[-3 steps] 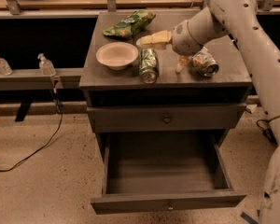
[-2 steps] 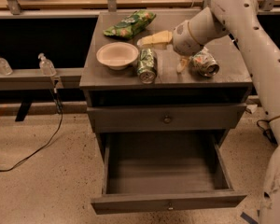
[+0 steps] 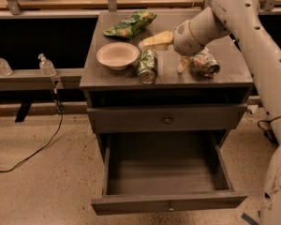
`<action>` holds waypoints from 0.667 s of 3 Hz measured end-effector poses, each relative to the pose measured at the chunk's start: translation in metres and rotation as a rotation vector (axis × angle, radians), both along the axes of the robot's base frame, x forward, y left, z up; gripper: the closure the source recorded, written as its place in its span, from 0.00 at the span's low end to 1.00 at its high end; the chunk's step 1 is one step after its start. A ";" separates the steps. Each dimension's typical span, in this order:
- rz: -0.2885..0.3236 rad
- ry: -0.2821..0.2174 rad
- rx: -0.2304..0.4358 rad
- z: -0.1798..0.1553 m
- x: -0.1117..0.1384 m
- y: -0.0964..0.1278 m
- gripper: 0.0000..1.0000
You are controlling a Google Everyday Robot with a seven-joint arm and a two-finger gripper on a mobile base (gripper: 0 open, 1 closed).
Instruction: Pick green can from middle drawer and place on counter
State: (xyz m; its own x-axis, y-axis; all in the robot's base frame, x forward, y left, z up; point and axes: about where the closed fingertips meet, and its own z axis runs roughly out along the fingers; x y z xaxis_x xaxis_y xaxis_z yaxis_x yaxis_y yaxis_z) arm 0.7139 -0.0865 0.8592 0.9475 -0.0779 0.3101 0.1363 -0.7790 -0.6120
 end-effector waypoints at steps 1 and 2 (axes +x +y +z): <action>0.000 0.000 0.000 0.000 0.000 0.000 0.15; 0.000 0.000 0.000 0.001 0.000 0.000 0.05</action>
Offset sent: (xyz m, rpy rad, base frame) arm 0.0404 -0.0276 0.1577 -0.0402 -0.1243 -0.0180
